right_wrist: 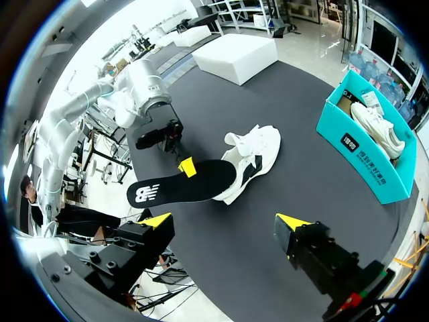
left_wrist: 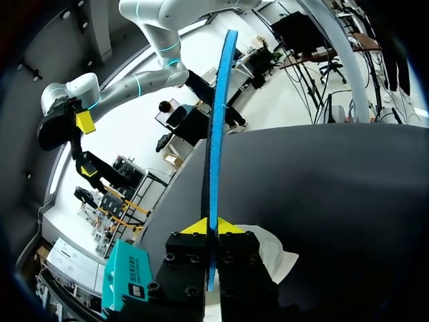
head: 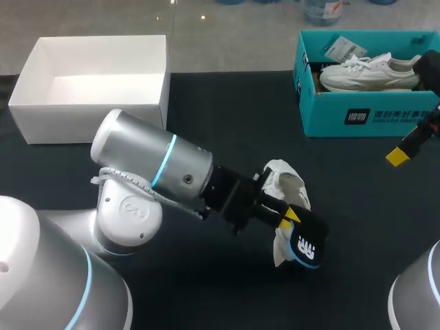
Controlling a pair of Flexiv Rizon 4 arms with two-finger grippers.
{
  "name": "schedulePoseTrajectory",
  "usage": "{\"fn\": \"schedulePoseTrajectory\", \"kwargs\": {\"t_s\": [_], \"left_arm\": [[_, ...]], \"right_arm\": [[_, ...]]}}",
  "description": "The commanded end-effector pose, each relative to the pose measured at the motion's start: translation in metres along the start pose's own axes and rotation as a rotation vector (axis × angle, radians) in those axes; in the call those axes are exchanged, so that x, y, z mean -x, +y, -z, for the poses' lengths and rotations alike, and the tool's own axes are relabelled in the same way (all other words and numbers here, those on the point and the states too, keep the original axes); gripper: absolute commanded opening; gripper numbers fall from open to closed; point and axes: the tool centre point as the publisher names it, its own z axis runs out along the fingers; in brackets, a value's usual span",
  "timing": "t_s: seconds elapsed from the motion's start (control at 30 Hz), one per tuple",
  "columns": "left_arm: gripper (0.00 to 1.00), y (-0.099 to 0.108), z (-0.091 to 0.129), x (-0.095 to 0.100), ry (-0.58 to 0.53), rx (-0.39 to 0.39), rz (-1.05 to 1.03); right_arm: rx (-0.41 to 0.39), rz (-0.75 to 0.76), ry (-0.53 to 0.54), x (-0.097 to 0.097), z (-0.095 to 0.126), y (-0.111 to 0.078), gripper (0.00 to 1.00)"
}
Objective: Take the shoe out of the shoebox, open the shoe tongue, remove and reinsert the insole, then place the shoe into the shoebox
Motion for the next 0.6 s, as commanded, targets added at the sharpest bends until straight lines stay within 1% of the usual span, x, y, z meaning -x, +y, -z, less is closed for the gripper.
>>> {"fn": "schedulePoseTrajectory", "kwargs": {"t_s": [0.03,0.13,0.3,0.6], "left_arm": [[0.00,-0.008,0.011,-0.003,-0.006,-0.002,-0.009],[0.00,-0.008,0.013,-0.004,-0.009,-0.002,-0.011],[0.00,-0.003,0.015,-0.004,-0.002,0.007,-0.008],[0.00,0.015,0.007,-0.011,0.019,0.025,0.018]], "right_arm": [[-0.006,-0.002,0.002,0.001,0.000,0.003,1.00],[-0.006,-0.002,0.002,0.001,0.000,0.003,1.00],[-0.006,-0.002,0.002,0.001,0.000,0.003,1.00],[-0.006,-0.002,0.002,0.001,0.000,0.003,1.00]]}}
